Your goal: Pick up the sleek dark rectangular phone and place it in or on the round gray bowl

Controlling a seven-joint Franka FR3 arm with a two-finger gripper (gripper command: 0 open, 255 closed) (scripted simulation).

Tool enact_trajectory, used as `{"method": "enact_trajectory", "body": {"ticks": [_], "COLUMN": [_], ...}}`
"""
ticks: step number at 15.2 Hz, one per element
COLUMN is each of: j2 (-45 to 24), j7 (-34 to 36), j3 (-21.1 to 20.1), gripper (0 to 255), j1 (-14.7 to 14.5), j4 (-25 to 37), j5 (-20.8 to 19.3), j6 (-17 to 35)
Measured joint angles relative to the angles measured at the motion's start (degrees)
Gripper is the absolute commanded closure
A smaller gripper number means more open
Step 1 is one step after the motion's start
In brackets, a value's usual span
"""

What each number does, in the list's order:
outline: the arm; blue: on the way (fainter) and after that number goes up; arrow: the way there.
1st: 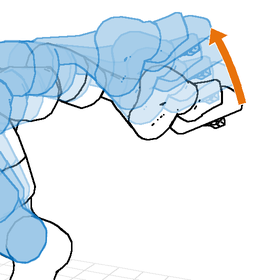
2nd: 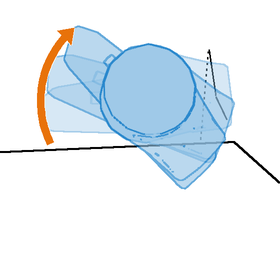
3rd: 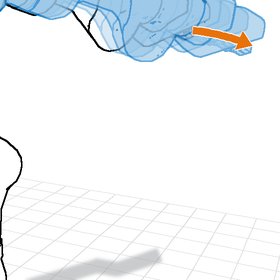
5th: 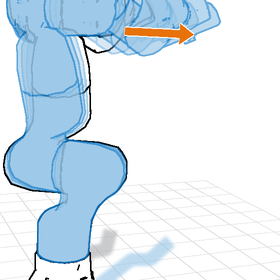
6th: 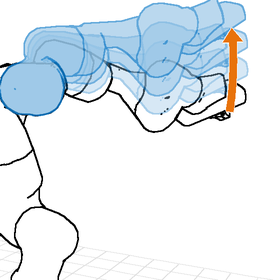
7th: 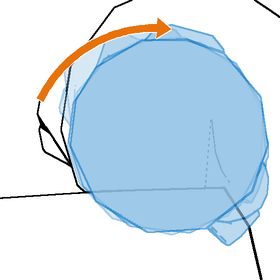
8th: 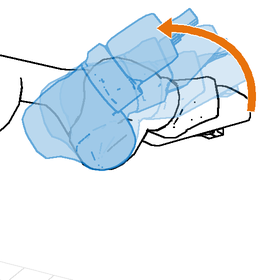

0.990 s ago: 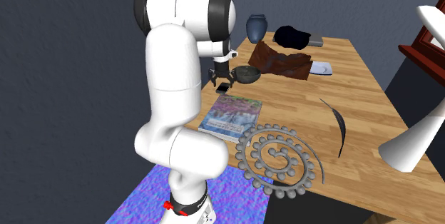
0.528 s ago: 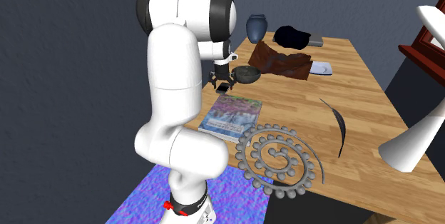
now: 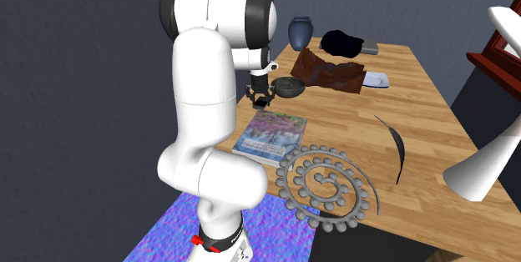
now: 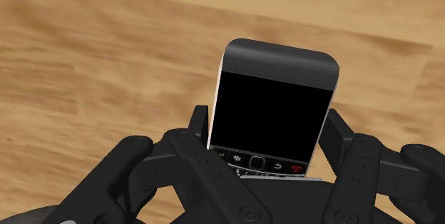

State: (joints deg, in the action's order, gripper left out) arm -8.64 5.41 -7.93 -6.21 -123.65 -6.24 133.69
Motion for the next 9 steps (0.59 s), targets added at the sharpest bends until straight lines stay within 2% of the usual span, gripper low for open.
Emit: {"method": "enact_trajectory", "body": {"ticks": [5, 9], "j2": [0.1, 1.7], "j7": [-0.1, -0.6], "j3": [0.0, -0.1], "gripper": [255, 255], "j1": [0.0, 0.1], "j4": [0.2, 1.2], "j5": [0.1, 0.6], "j6": [-0.4, -3.0]}}
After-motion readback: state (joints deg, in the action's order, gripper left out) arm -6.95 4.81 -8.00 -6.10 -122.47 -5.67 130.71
